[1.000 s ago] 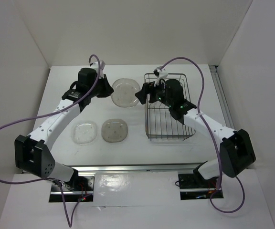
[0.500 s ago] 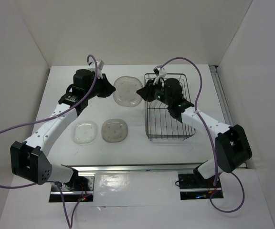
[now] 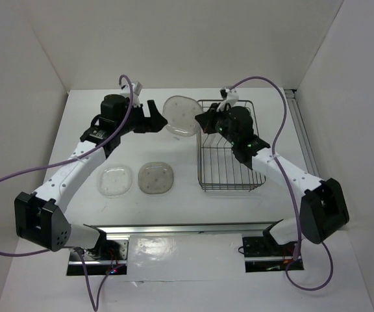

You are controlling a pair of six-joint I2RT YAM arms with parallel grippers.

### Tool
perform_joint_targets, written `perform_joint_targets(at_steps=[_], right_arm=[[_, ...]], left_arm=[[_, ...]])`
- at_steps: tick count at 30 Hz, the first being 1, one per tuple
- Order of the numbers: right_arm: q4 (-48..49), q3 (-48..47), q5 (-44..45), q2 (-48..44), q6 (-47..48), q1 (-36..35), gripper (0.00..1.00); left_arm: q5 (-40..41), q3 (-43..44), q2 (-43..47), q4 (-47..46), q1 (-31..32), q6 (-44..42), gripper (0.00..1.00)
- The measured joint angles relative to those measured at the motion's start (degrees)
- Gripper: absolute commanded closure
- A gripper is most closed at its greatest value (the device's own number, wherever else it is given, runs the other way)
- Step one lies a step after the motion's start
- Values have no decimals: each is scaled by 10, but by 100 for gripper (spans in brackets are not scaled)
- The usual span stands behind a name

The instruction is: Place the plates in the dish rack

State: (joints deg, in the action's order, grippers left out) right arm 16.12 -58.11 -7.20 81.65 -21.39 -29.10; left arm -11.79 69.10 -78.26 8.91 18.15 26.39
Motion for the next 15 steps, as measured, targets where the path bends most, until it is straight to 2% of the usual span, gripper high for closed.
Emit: perform_joint_targets(at_steps=[4,9,15], right_arm=[[-28,0,104,-52,-4,0,100],[-80,-5,267,-123,-7,0,100],[-163,-42,431,-144,8,2,100]], left_arm=[[8,0,0,0,0,8,0],[55,3,0,17,0,18,0],[106,37,-20,57,0,29,0]])
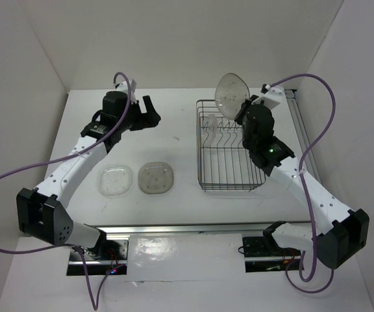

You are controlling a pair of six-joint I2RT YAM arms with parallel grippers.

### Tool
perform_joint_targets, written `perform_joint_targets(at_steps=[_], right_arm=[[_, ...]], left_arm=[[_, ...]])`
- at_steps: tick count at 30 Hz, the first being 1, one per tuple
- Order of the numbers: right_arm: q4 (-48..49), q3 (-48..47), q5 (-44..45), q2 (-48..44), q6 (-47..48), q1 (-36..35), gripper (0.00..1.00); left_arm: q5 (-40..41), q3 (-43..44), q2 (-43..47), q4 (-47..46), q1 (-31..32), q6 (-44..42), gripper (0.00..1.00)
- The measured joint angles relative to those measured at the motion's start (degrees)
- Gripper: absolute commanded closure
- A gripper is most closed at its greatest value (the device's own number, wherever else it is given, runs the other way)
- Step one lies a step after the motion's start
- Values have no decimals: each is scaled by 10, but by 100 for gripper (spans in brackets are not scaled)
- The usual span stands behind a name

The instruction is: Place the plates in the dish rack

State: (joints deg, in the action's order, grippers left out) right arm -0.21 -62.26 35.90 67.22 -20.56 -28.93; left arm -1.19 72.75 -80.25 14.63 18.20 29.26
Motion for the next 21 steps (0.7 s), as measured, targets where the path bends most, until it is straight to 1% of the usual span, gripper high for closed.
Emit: perform_joint_targets(at_steps=[7,10,21], right_arm=[[-68,-3,128,8,0,6,100],[-86,-4,163,21,-10,6,100],[-99,-23,181,115,-33,0,100]], left_arm=[[30,20,-22,35,0,10,0],[40,21,-23,49,0,11,0],[81,39,-29,78,0,22,0]])
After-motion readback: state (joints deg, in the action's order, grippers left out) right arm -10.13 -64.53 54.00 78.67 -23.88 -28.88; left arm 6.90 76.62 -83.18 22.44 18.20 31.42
